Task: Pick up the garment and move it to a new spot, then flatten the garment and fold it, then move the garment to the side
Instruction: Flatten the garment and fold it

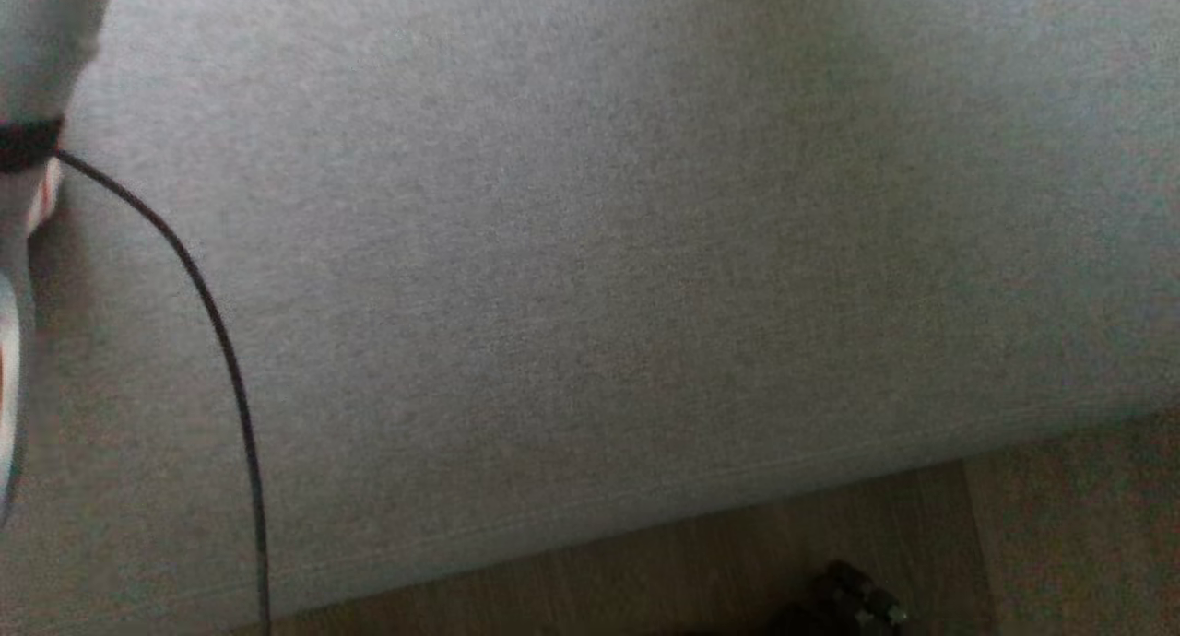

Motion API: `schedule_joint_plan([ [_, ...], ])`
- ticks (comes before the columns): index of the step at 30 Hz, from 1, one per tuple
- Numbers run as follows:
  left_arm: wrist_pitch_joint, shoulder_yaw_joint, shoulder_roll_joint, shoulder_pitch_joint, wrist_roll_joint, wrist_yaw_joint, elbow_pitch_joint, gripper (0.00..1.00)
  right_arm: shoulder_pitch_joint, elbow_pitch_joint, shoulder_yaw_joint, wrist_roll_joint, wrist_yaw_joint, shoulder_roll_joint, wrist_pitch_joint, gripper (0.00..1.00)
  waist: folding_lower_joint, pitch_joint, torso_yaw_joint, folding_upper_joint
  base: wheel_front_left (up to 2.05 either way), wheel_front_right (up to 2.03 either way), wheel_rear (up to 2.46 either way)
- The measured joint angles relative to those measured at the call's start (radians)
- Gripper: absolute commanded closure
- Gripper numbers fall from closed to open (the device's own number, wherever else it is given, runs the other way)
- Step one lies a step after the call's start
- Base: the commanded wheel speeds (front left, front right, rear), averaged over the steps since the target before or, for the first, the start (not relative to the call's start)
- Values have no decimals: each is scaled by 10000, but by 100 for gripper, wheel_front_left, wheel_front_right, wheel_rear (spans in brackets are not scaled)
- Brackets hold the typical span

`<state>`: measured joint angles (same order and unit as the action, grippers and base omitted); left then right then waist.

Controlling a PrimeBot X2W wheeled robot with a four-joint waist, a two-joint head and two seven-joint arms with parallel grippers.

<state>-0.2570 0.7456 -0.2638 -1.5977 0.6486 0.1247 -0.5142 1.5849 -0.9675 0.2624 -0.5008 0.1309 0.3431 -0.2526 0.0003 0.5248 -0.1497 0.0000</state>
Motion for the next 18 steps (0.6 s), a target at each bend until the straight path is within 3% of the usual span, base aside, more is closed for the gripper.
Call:
schedule_joint_plan([
  [4, -12, 786, -345, 1129, 305, -2, 1360, 100, -711, 387, 157, 40, 0, -94, -29, 100, 2, 381, -123, 0, 0, 0, 0],
  [9, 2, 2094, -953, 3612, 1093, -2, 2370, 100, -3009, 878, 901, -148, 2, -42, 25, 100, -4, 132, -121, 0, 0, 0, 0],
  [12, 2, 2901, -1331, 4812, 1634, -2, 3235, 100, -4754, 1601, 1122, -470, 2, 477, 171, 100, -5, -239, -55, 0, 0, 0, 0],
  [18, 2, 3776, -1923, 6284, 1592, -2, 4017, 100, -6960, 3032, 723, -548, 2, 1298, 464, 100, -5, -833, 1, 0, 0, 0, 0],
])
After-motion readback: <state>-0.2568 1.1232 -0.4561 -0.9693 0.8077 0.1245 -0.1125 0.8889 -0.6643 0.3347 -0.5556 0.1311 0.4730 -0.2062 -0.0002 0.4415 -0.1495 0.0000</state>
